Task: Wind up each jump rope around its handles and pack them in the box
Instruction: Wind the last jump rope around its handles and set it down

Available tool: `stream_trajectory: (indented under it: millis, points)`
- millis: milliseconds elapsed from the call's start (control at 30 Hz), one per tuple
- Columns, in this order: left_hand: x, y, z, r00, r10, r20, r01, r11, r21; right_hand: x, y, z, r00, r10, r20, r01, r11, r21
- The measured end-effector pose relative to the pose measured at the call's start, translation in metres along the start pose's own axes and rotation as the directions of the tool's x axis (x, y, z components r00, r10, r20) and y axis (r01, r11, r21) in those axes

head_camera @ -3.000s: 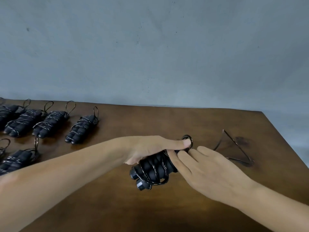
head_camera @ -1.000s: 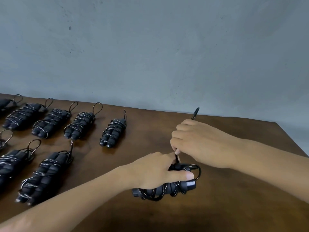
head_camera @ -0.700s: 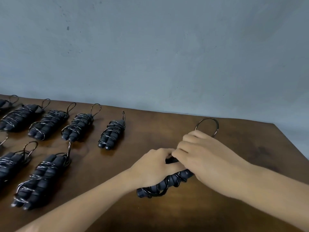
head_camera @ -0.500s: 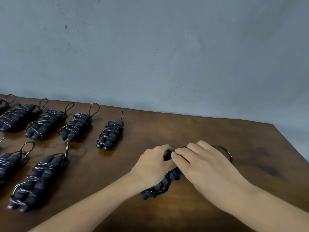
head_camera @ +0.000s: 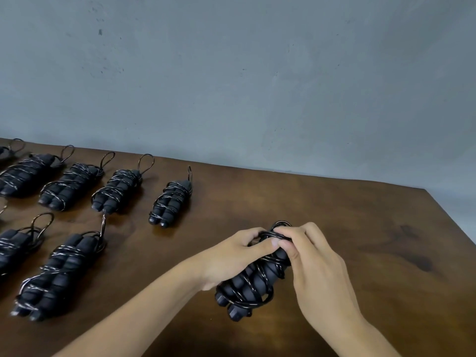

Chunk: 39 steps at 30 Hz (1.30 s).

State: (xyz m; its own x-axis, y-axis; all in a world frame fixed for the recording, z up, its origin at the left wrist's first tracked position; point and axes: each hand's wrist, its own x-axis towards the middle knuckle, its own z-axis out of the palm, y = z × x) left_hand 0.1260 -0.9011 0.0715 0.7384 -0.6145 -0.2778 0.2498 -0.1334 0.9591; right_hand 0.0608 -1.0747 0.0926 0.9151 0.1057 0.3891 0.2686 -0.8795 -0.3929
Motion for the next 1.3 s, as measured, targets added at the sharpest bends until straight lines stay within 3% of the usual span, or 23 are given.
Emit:
stream_trajectory:
  millis: [167, 333, 667, 800, 933, 1033, 1133, 1233, 1300]
  points:
    - [-0.005, -0.001, -0.002, 0.996, 0.053, 0.071, -0.049, 0.997, -0.055, 0.001, -0.01, 0.001, 0.998, 0.015, -0.066, -0.013, 0.999, 0.04]
    - [-0.007, -0.002, 0.0, 0.99, 0.14, 0.029, -0.137, 0.987, -0.082, 0.001, -0.013, -0.003, 0.994, 0.006, -0.112, 0.002, 0.998, 0.066]
    - [-0.008, -0.002, 0.012, 0.987, 0.143, -0.075, -0.149, 0.985, -0.083, -0.004, 0.004, -0.018, 0.985, -0.169, 0.033, 0.169, 0.986, 0.011]
    - [-0.007, 0.002, 0.018, 0.976, 0.16, -0.149, -0.18, 0.975, -0.133, -0.007, 0.01, -0.024, 0.994, 0.058, 0.092, -0.064, 0.996, 0.058]
    - [-0.009, 0.007, 0.018, 0.961, 0.163, -0.224, -0.197, 0.971, -0.138, -0.004, 0.021, -0.024, 0.965, 0.255, 0.059, -0.258, 0.965, 0.052]
    - [-0.01, 0.01, 0.014, 0.943, 0.173, -0.286, -0.218, 0.966, -0.136, -0.008, 0.025, -0.019, 0.893, 0.447, 0.054, -0.446, 0.862, 0.243]
    - [-0.01, 0.01, 0.013, 0.919, 0.164, -0.359, -0.24, 0.954, -0.179, -0.018, 0.02, -0.009, 0.8, 0.579, 0.158, -0.57, 0.65, 0.502]
    - [-0.01, 0.008, 0.016, 0.868, 0.202, -0.453, -0.275, 0.956, -0.101, -0.023, 0.007, 0.001, 0.737, 0.59, 0.329, -0.623, 0.405, 0.669]
    - [-0.009, 0.006, 0.021, 0.837, 0.24, -0.491, -0.297, 0.954, -0.039, -0.023, -0.004, 0.005, 0.741, 0.58, 0.339, -0.593, 0.327, 0.735]
